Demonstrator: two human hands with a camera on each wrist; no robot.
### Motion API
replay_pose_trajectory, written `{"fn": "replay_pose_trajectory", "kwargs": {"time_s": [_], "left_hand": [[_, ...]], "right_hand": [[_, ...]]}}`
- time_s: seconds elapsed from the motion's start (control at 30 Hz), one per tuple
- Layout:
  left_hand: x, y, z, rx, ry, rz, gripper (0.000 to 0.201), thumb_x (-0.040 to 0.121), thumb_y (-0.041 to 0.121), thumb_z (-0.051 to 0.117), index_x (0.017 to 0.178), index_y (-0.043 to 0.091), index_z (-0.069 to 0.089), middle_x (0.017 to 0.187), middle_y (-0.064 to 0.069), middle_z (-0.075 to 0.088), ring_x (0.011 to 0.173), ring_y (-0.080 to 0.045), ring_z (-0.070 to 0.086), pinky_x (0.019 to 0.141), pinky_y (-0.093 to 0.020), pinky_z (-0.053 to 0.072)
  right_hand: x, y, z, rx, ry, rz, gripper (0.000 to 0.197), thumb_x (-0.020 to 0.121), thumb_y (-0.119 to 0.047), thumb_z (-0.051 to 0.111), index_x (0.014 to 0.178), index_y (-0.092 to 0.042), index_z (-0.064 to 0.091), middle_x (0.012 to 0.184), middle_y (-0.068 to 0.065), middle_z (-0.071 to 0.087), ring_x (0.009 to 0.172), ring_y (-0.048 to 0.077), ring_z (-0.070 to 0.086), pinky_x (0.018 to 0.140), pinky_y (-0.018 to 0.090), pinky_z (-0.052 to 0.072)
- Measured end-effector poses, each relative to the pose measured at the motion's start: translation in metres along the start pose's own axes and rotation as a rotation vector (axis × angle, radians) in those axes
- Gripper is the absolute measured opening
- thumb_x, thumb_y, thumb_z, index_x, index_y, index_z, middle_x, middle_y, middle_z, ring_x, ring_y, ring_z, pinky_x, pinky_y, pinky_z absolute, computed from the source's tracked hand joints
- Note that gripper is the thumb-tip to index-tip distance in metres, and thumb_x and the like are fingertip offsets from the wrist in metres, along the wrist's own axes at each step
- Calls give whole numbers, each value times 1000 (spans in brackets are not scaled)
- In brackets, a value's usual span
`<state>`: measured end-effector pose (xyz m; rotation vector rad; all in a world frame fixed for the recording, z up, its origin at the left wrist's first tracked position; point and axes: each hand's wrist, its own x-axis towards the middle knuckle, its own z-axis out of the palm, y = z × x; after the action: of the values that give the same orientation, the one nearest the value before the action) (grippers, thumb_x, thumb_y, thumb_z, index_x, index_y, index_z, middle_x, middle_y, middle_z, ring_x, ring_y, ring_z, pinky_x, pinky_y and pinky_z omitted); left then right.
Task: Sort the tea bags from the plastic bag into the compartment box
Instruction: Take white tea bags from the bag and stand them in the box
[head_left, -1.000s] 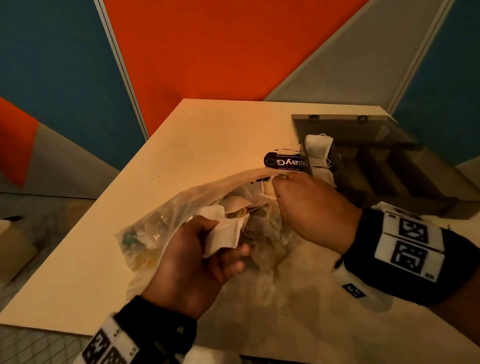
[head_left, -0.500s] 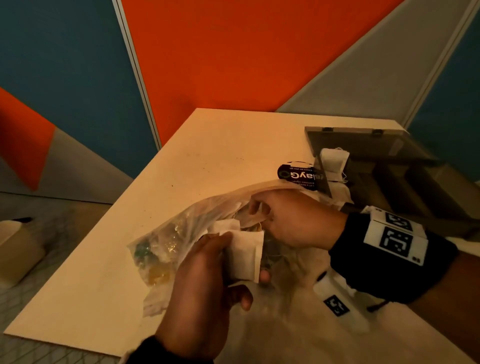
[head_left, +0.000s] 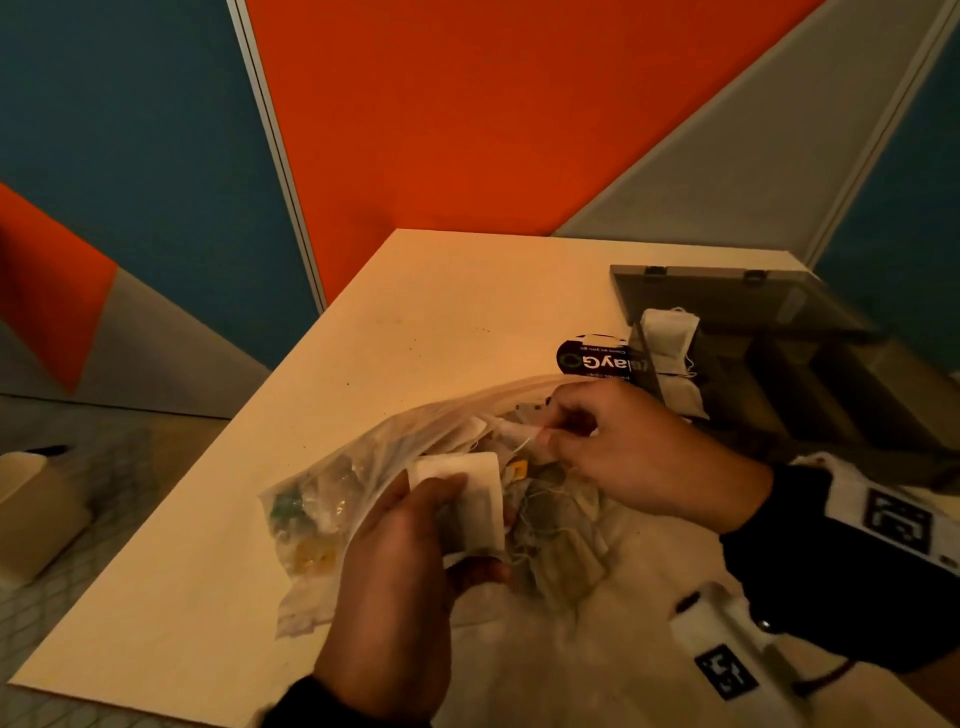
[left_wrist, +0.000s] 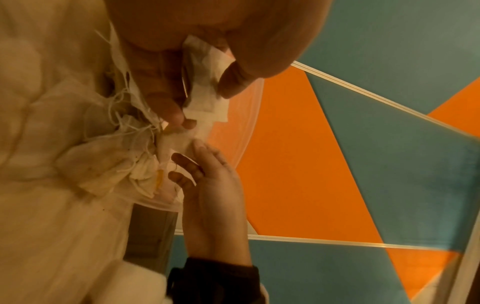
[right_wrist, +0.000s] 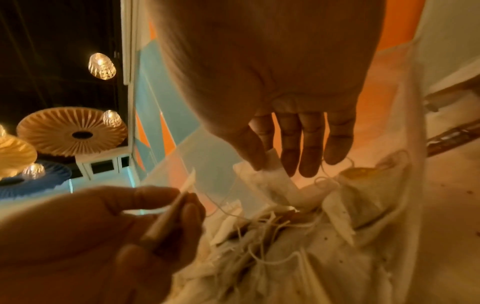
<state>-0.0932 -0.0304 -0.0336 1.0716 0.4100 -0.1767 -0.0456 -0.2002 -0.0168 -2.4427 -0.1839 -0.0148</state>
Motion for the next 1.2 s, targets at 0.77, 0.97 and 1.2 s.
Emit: {"fn": "replay_pose_trajectory", "kwargs": {"time_s": [0.77,0.97,1.2], "left_hand": [[-8,-23,39,345,-227,28,22,93,12,54,88,12,76,87,-16,75,79,-36,71,56,-38,59],[-18,-24,49,368,-266,81,34,92,17,58,68,29,78,74,-1,75,74,-27,72,67,-49,61],[-19,-25,53,413,-337,115,28,91,17,55,76,18,79,77,-6,76,69,-22,71,57,-27,54]], "right_hand": [[-75,-2,-74,817,-324,296,23,78,-9,64,100,-1,68,74,11,70,49,16,55,45,22,47],[-75,19,-61,403,-265,398,7,88,-10,65,92,-7,71,78,15,69,54,21,60,59,36,50],[-75,14,-68,686,-486,324,9,89,-9,59,85,-9,67,85,9,68,68,28,62,59,33,48]]}}
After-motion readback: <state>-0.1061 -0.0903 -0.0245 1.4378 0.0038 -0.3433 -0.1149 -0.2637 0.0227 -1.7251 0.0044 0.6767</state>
